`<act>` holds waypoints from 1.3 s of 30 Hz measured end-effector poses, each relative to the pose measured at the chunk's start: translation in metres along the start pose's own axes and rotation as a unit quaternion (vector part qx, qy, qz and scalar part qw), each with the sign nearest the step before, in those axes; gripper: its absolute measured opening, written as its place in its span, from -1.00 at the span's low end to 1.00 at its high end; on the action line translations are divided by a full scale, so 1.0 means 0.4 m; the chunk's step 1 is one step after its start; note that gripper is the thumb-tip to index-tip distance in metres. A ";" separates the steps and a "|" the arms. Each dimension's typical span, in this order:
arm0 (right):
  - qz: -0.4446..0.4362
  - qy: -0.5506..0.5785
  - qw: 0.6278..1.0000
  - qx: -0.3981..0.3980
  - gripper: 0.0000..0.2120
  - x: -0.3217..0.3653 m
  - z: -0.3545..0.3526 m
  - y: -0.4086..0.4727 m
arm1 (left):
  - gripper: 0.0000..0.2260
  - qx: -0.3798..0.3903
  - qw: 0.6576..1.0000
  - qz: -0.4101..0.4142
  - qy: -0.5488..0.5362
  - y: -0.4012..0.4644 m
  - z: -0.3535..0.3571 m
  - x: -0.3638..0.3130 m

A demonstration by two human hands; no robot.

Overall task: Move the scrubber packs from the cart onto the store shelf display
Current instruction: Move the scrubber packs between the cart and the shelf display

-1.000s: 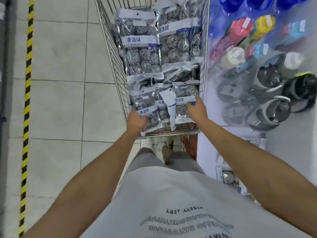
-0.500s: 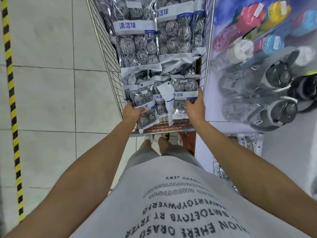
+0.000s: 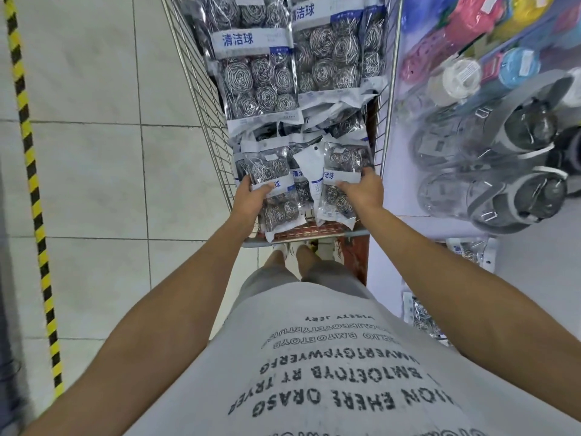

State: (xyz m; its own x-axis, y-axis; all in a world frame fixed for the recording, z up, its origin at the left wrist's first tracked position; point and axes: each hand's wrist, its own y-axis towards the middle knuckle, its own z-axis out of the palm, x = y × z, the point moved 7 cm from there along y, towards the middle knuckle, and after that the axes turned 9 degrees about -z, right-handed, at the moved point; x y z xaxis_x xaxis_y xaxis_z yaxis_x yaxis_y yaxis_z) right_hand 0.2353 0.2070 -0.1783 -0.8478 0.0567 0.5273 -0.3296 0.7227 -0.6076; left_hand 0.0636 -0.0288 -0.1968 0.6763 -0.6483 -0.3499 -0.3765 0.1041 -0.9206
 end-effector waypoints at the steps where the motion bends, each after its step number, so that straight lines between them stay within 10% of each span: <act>1: -0.008 -0.006 1.000 -0.002 -0.50 0.002 0.004 -0.005 | -0.25 0.002 1.000 -0.002 -0.017 -0.005 -0.003 0.001; 5: 0.000 0.037 0.999 0.013 -0.52 0.008 0.012 -0.036 | -0.12 0.036 0.997 0.003 -0.067 -0.022 -0.011 0.001; 14: 0.004 0.278 0.961 -0.005 -0.64 0.046 -0.079 -0.134 | -0.74 0.053 0.995 0.035 -0.072 -0.177 -0.038 -0.051; 23: -0.006 0.415 0.905 -0.096 -0.77 -0.047 -0.154 -0.371 | -0.65 0.151 0.981 0.110 0.043 -0.291 -0.056 -0.084; 30: 0.033 0.523 0.822 -0.222 -0.48 -0.212 -0.123 -0.671 | -0.74 0.236 0.947 0.139 0.169 -0.414 0.015 -0.013; 35: 0.053 0.549 0.782 -0.291 -0.74 -0.326 -0.093 -0.879 | -0.66 0.294 0.918 0.133 0.231 -0.496 0.106 0.084; 39: 0.088 0.586 0.731 -0.340 -0.70 -0.459 -0.059 -1.013 | -0.20 0.348 0.876 0.157 0.294 -0.538 0.186 0.181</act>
State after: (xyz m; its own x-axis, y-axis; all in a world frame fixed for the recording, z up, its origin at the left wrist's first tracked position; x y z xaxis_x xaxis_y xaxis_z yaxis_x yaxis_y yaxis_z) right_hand 0.5343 -0.0799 -0.0151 0.2159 0.4535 0.8647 0.3619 0.7854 -0.5022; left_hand 0.2407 -0.0421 -0.0368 0.0887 -0.7610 -0.6426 0.1301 0.6485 -0.7500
